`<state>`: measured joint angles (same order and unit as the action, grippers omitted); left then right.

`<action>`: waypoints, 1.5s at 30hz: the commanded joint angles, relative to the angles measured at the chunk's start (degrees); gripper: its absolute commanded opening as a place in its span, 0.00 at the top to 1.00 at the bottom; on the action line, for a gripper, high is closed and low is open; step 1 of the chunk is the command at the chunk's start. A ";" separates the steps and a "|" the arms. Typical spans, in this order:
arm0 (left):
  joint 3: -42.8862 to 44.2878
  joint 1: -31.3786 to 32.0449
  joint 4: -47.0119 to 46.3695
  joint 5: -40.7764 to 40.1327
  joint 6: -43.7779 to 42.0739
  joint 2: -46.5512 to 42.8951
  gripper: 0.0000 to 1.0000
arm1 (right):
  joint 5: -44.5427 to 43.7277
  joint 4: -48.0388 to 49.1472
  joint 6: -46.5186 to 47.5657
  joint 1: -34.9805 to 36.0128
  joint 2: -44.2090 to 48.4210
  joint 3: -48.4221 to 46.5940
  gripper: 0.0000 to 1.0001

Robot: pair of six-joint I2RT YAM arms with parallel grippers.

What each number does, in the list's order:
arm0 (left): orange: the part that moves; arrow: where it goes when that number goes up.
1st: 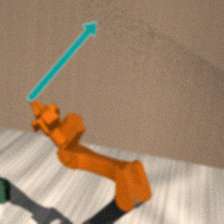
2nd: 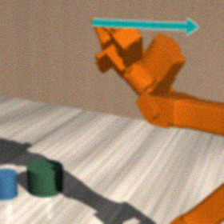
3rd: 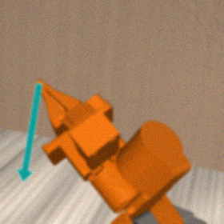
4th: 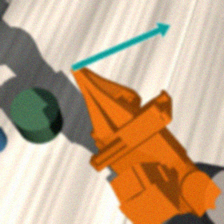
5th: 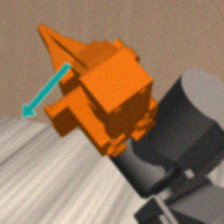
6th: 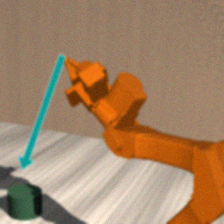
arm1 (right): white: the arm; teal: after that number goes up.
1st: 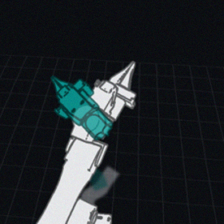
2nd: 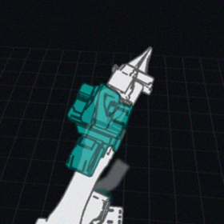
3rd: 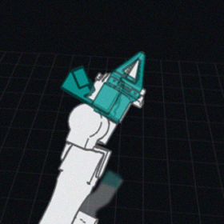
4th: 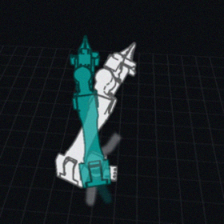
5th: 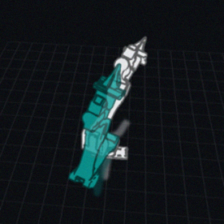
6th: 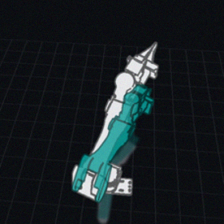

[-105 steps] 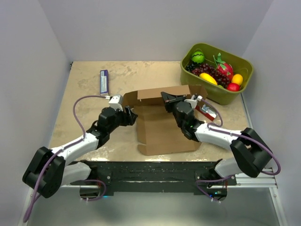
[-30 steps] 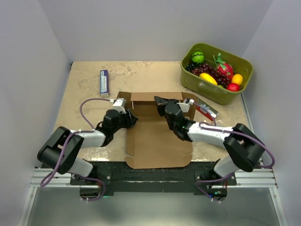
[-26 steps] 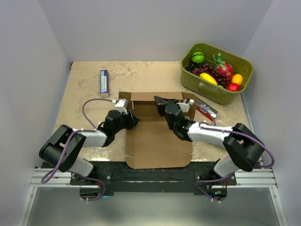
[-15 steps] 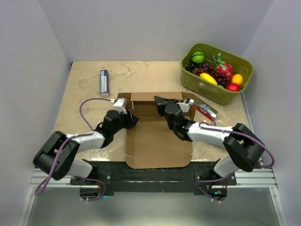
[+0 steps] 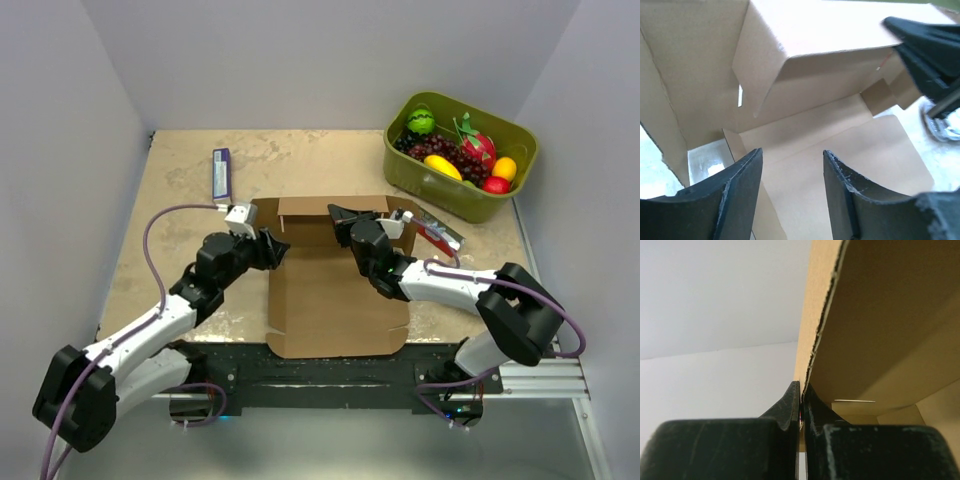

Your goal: Fold the paper box

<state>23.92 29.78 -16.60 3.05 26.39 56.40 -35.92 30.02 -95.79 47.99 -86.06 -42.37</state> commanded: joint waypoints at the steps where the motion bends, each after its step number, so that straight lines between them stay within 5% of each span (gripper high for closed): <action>1: 8.41 0.37 5.95 2.40 0.59 -2.35 0.43 | -2.05 -6.73 2.27 0.53 -0.07 1.76 1.00; 8: 17.99 0.19 11.50 -2.87 1.47 1.24 0.25 | -2.05 -6.56 2.54 0.53 0.02 1.68 1.00; 13: 21.25 -0.42 11.06 -3.58 1.64 7.84 0.22 | -1.78 -6.38 2.71 0.53 -0.07 1.68 1.00; 36: 18.18 -1.92 0.34 2.84 7.10 16.99 0.43 | -1.52 -6.03 3.06 0.53 -0.25 2.03 1.00; 45: 16.16 -7.71 6.58 5.55 2.18 4.79 0.21 | -2.57 -6.55 2.89 0.53 0.98 2.82 1.00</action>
<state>40.40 25.41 -10.76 6.02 31.81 68.31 -37.45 30.41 -95.74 47.68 -85.65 -41.50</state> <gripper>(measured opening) 0.769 0.022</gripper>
